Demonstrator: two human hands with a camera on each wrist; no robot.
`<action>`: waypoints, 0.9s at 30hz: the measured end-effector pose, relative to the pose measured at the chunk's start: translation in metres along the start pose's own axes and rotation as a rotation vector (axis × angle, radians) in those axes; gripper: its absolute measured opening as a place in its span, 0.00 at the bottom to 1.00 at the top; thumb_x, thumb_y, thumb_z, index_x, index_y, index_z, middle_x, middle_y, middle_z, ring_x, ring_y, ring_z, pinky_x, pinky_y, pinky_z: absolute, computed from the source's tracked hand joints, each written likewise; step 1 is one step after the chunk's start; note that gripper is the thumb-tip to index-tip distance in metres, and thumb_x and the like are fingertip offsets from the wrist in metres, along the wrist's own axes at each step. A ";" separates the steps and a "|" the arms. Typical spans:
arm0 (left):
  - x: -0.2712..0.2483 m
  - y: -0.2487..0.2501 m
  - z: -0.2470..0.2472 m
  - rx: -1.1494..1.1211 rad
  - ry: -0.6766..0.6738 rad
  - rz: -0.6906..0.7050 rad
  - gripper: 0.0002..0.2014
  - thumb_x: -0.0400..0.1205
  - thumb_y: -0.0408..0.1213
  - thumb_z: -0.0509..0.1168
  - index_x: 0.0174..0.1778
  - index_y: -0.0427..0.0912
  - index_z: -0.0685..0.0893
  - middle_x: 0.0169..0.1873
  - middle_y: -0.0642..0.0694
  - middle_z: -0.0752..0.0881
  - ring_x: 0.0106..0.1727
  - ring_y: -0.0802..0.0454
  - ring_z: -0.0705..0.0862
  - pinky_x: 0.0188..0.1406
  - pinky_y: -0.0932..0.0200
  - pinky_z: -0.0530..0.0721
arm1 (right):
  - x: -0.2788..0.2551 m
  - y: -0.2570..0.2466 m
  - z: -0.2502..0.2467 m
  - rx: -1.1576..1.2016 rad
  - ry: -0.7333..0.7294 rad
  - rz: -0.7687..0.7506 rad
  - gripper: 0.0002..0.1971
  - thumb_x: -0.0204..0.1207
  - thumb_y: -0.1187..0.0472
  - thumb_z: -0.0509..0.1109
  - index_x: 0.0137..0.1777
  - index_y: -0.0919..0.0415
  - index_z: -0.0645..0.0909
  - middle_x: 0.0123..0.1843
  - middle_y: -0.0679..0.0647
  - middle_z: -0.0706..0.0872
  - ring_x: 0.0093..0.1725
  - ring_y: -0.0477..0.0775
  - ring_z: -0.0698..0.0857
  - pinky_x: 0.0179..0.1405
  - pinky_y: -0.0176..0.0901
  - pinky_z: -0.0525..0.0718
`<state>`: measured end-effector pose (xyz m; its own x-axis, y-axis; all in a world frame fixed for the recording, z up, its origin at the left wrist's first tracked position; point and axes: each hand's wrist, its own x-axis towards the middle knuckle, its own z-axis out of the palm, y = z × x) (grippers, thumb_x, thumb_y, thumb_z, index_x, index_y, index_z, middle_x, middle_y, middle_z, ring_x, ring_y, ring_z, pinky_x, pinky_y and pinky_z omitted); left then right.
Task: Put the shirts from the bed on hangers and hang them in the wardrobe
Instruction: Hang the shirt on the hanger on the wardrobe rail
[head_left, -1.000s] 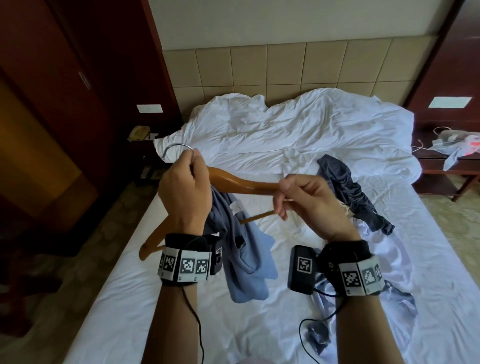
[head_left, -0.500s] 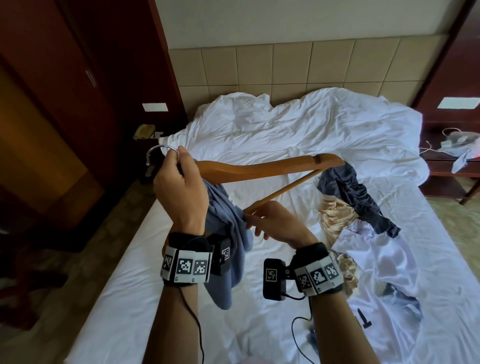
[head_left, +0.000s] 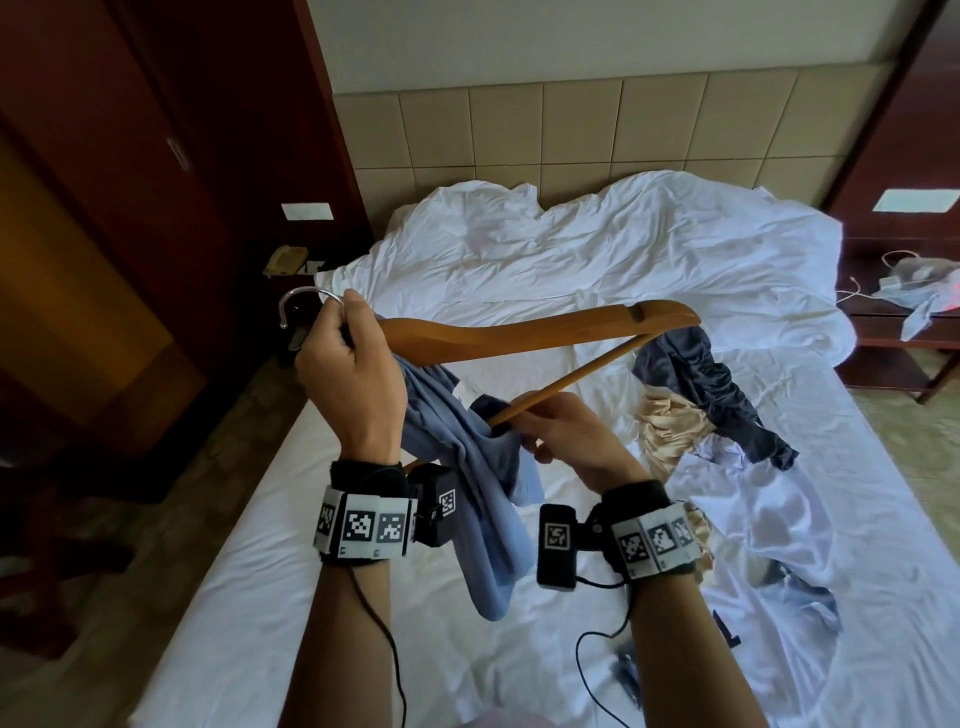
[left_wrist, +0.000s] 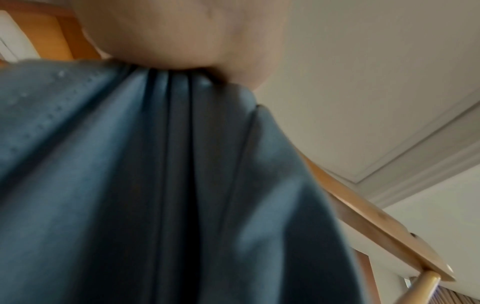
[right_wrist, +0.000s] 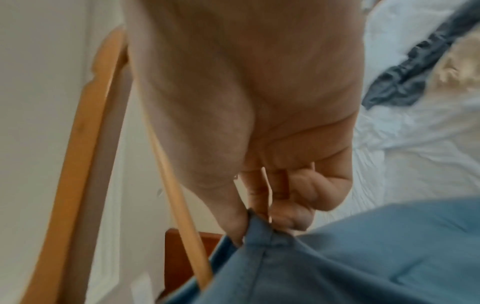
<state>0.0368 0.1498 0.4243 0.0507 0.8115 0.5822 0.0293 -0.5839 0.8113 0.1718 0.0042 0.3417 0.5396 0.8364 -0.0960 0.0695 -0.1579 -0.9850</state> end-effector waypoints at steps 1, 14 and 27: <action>0.001 -0.001 -0.001 0.004 0.007 -0.001 0.22 0.92 0.44 0.59 0.35 0.34 0.80 0.23 0.49 0.76 0.23 0.56 0.71 0.26 0.62 0.69 | -0.001 0.001 -0.006 0.111 0.017 0.014 0.15 0.87 0.66 0.70 0.41 0.52 0.93 0.35 0.53 0.83 0.33 0.49 0.77 0.29 0.38 0.73; 0.013 -0.021 -0.015 0.048 0.001 -0.011 0.23 0.89 0.42 0.61 0.27 0.38 0.73 0.19 0.48 0.71 0.21 0.56 0.66 0.23 0.57 0.66 | -0.004 -0.001 -0.046 1.137 -0.195 0.120 0.23 0.44 0.66 0.96 0.36 0.59 0.87 0.29 0.46 0.77 0.19 0.41 0.67 0.22 0.32 0.57; 0.018 -0.040 -0.021 0.109 -0.024 -0.041 0.24 0.87 0.41 0.63 0.23 0.41 0.69 0.18 0.47 0.70 0.21 0.52 0.64 0.24 0.54 0.64 | -0.011 -0.014 -0.056 1.179 -0.059 0.194 0.26 0.76 0.35 0.71 0.47 0.60 0.90 0.33 0.45 0.71 0.23 0.44 0.58 0.21 0.34 0.60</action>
<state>0.0151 0.1883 0.4040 0.0714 0.8346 0.5462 0.1406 -0.5506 0.8229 0.2120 -0.0324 0.3648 0.4142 0.8797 -0.2336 -0.8381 0.2685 -0.4748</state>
